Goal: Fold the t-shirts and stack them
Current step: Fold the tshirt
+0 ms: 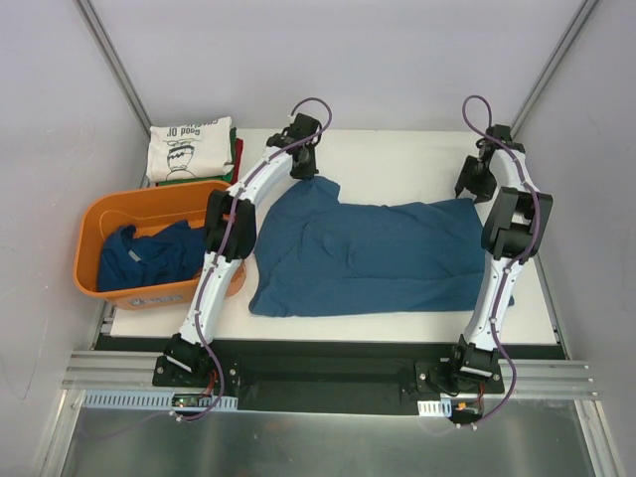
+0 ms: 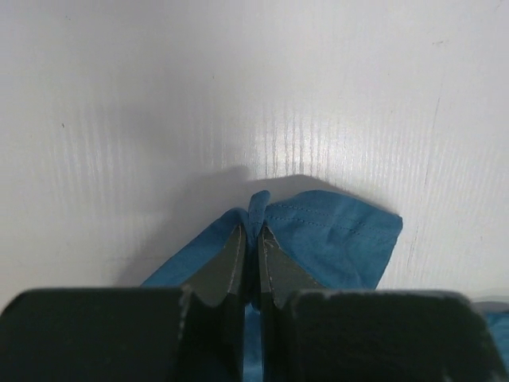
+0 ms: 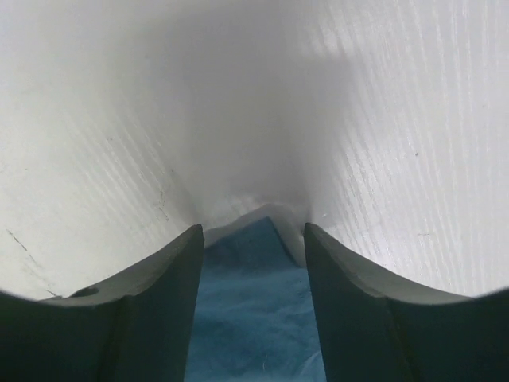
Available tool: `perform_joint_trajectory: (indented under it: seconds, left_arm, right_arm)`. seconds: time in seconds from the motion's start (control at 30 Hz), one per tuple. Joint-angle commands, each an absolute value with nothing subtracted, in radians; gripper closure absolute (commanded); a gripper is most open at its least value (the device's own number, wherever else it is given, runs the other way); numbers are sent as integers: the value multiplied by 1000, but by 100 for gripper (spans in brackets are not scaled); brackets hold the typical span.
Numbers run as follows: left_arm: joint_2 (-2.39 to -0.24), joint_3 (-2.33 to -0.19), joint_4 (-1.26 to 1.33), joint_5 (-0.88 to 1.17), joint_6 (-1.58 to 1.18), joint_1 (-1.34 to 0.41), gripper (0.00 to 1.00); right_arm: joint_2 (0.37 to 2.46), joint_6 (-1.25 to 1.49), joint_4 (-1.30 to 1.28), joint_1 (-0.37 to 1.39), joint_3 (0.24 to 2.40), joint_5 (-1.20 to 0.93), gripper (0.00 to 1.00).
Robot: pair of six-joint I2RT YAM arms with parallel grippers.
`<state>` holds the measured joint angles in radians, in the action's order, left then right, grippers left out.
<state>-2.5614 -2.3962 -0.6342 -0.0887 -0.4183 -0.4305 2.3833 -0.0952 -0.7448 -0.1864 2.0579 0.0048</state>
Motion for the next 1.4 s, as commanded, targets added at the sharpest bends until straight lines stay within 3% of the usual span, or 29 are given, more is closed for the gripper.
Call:
perform_joint_trajectory:
  seconds: [0.0,0.13,0.33,0.9,1.13,1.37]
  left_arm:
    - [-2476,-2390,-621,-104,-400,-428,100]
    - [-2476,-2390,-615,-87,-400,-428,100]
    - [-2464,-2369,-612,-98,-400,-428,100]
    - [-2411,-2339,-603,-164,-405,-425,100]
    - [-2372,-2335,-584,-101,-397,-429,100]
    - [-2245,-2168,-572,-144,-399,-477,100]
  right_arm:
    - [2358,-100,-787,-192,2066,29,46]
    - [2342,-107,-775,-193,2036,44,69]
    - [2372,-115,-770,-193,2088,110,91]
    - [2336,-64,-701,-244,2086,68,97]
    - [2231,-89,-621,-244,1990,-100,98]
    - [2063,-95,-548,-244,1787,-158,99]
